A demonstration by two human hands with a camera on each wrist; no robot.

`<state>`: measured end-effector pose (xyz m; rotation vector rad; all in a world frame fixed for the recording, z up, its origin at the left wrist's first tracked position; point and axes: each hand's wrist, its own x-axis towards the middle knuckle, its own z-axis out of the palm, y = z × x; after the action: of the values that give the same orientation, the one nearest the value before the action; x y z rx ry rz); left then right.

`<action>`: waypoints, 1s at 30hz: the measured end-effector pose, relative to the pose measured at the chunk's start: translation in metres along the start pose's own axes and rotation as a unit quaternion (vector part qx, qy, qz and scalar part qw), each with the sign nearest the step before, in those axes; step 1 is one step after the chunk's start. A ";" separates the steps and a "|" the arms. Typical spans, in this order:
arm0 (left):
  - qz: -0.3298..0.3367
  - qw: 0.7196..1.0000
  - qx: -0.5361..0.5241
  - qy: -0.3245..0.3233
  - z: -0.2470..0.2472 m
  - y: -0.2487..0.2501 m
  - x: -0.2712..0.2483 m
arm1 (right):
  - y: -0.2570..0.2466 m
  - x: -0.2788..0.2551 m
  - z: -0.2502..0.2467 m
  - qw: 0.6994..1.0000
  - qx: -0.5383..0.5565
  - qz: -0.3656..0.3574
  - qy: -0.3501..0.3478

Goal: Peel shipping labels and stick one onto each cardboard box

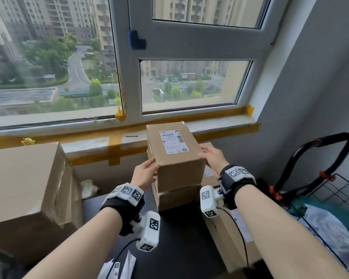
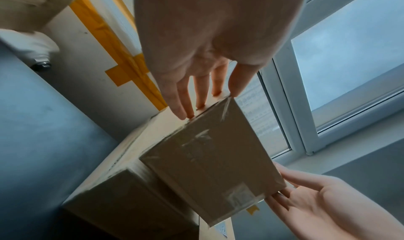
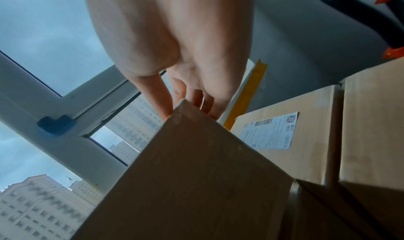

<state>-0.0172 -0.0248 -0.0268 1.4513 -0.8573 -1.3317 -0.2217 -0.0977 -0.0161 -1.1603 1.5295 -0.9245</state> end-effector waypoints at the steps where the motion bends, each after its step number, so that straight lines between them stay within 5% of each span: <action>1: 0.000 1.000 0.001 0.000 0.004 -0.001 0.002 | 0.004 0.006 -0.002 1.000 -0.002 0.000 0.002; 11: 0.056 0.985 0.165 -0.018 0.007 -0.005 0.002 | 0.004 -0.006 -0.003 0.994 -0.108 -0.036 0.003; 16: 0.105 0.875 0.472 -0.010 -0.015 0.032 -0.011 | -0.020 -0.034 0.006 0.932 -0.345 -0.107 0.018; 21: 0.130 0.778 0.614 0.014 -0.051 0.062 -0.043 | -0.043 -0.070 0.035 0.879 -0.445 -0.170 -0.014; 26: 0.115 0.739 0.662 0.050 -0.107 0.063 -0.078 | -0.053 -0.109 0.093 0.839 -0.487 -0.235 -0.058; 30: 0.109 0.733 0.665 0.093 -0.161 0.052 -0.105 | -0.055 -0.140 0.150 0.821 -0.489 -0.274 -0.107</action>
<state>0.1298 0.0878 0.0478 2.3344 -1.9534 -0.1814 -0.0524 0.0211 0.0336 -2.4460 1.5099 -0.2509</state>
